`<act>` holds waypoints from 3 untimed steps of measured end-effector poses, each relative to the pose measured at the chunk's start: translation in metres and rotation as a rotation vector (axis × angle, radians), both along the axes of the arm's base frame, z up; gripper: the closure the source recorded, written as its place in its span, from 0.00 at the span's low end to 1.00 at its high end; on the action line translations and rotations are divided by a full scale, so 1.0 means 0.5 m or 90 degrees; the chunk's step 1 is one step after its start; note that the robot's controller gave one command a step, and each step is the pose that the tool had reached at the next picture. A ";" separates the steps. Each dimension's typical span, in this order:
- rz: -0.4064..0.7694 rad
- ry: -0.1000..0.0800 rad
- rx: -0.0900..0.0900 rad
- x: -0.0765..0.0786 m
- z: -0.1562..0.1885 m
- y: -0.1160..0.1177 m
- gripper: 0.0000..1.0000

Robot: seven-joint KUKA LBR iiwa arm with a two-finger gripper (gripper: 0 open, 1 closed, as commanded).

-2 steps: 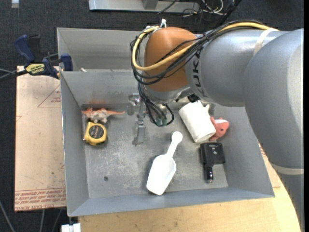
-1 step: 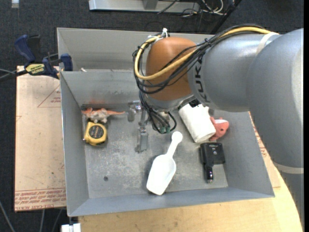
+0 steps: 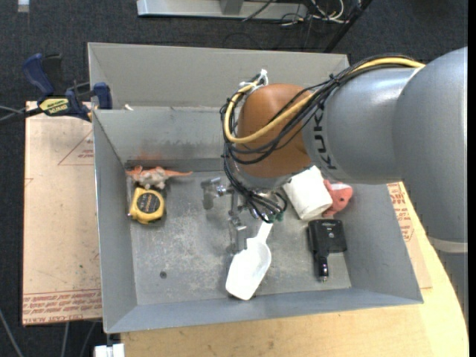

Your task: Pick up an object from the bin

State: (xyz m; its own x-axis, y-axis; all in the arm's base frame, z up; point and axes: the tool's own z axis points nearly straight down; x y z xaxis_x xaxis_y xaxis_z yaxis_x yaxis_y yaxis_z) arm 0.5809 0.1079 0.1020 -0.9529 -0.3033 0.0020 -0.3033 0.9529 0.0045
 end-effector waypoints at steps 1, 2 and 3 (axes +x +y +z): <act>0.140 -0.006 -0.002 0.008 -0.038 -0.041 0.00; 0.178 -0.004 0.001 -0.015 -0.044 -0.094 0.00; 0.021 -0.003 -0.001 -0.047 0.007 -0.112 0.00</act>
Offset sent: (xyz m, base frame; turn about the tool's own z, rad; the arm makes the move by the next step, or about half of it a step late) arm -0.0290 -0.1144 -0.0284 0.1869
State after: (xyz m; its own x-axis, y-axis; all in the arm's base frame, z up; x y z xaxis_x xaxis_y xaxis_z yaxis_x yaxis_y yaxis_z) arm 0.5574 0.0520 0.1054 -0.9421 -0.3353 -0.0015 -0.3353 0.9421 0.0024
